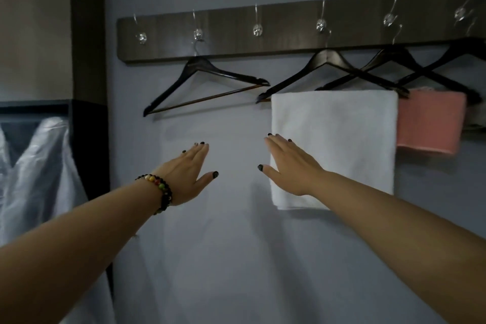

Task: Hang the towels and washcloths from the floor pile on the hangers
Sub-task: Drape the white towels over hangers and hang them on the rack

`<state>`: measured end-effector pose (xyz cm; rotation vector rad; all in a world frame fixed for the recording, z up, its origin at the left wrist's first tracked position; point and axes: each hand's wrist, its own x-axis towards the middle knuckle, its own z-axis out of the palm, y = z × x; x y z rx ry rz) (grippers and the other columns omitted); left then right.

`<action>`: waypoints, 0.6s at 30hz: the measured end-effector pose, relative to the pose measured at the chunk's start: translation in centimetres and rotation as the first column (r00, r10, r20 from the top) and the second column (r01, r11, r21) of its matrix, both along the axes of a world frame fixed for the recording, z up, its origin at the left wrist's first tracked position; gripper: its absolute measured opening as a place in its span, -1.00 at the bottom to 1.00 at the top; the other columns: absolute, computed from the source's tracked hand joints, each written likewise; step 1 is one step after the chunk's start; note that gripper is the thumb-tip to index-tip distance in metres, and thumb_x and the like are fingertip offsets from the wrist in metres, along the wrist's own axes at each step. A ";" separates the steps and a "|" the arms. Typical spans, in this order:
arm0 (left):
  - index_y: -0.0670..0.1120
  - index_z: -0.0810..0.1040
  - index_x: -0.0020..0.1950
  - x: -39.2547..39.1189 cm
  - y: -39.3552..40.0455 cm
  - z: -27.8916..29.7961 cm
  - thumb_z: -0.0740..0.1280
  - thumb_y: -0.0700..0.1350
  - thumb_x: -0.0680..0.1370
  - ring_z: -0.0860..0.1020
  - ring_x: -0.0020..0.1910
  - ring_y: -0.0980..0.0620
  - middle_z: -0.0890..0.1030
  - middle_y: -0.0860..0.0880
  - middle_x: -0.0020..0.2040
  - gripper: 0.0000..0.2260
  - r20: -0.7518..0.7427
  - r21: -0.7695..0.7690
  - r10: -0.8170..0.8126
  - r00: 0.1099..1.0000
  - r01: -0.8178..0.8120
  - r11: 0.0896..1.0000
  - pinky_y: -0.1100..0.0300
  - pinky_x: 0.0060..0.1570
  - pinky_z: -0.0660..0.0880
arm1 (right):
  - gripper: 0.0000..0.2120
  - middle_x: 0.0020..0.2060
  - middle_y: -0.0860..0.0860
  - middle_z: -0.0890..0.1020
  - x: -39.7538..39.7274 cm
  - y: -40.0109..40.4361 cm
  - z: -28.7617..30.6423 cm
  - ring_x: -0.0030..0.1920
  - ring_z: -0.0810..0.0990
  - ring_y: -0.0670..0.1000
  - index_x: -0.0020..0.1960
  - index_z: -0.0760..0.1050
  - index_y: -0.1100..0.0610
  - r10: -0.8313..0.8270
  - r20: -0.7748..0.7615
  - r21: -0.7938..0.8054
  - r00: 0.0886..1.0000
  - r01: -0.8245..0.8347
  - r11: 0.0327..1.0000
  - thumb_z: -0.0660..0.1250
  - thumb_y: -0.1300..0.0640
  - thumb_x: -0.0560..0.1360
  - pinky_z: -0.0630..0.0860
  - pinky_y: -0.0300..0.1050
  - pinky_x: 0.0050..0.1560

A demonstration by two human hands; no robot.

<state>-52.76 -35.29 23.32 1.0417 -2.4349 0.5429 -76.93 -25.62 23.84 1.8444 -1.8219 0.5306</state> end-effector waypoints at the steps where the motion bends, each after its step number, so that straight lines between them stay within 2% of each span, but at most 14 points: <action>1: -0.13 -0.16 0.58 1.9 0.0 -0.6 -0.06 0.21 0.61 -0.06 0.56 0.07 -0.09 -0.04 0.59 -0.34 0.007 0.016 -0.003 1.000 0.003 1.000 0.19 0.47 -0.05 | -0.35 0.56 0.01 -0.05 1.8 -0.4 -0.9 0.55 -0.09 -0.02 0.56 -0.09 0.14 0.011 0.032 0.009 0.999 -0.011 1.000 0.03 -0.15 0.62 -0.05 -0.07 0.53; 6: -0.10 -0.16 0.58 10.2 -0.2 -4.5 -0.03 0.22 0.61 -0.05 0.56 0.08 -0.07 -0.01 0.59 -0.33 -0.004 0.091 -0.008 1.000 0.008 0.996 0.17 0.47 -0.01 | -0.34 0.56 0.03 -0.07 10.5 -2.5 -6.1 0.55 -0.12 -0.03 0.56 -0.13 0.17 0.061 0.097 0.087 0.993 -0.069 0.994 0.03 -0.14 0.62 -0.12 -0.09 0.52; 11: -0.10 -0.20 0.58 16.5 -0.4 -8.6 -0.01 0.21 0.62 -0.10 0.55 0.10 -0.12 -0.01 0.59 -0.33 0.001 0.222 0.016 1.000 -0.016 0.975 0.27 0.41 -0.11 | -0.34 0.56 -0.04 -0.11 18.6 -3.4 -10.8 0.55 -0.14 -0.06 0.56 -0.16 0.13 0.150 0.243 0.142 0.958 -0.188 0.972 0.05 -0.12 0.63 -0.15 -0.14 0.50; 15: -0.09 -0.19 0.58 20.1 -0.4 -11.6 0.02 0.18 0.63 -0.07 0.55 0.09 -0.13 0.00 0.59 -0.34 0.002 0.297 0.038 0.999 -0.037 0.954 0.25 0.43 -0.07 | -0.36 0.55 -0.10 -0.09 22.7 -3.4 -14.8 0.53 -0.17 -0.12 0.57 -0.15 0.08 0.216 0.265 0.167 0.940 -0.266 0.949 0.07 -0.08 0.63 -0.15 -0.21 0.48; 18: -0.09 -0.18 0.58 22.2 -1.2 -14.7 0.02 0.19 0.63 -0.09 0.55 0.09 -0.12 0.01 0.59 -0.34 -0.052 0.370 0.056 0.997 -0.033 0.928 0.31 0.36 -0.14 | -0.36 0.55 -0.12 -0.12 24.2 -3.7 -18.1 0.52 -0.21 -0.16 0.57 -0.18 0.06 0.224 0.292 0.211 0.930 -0.291 0.933 0.06 -0.09 0.63 -0.21 -0.27 0.43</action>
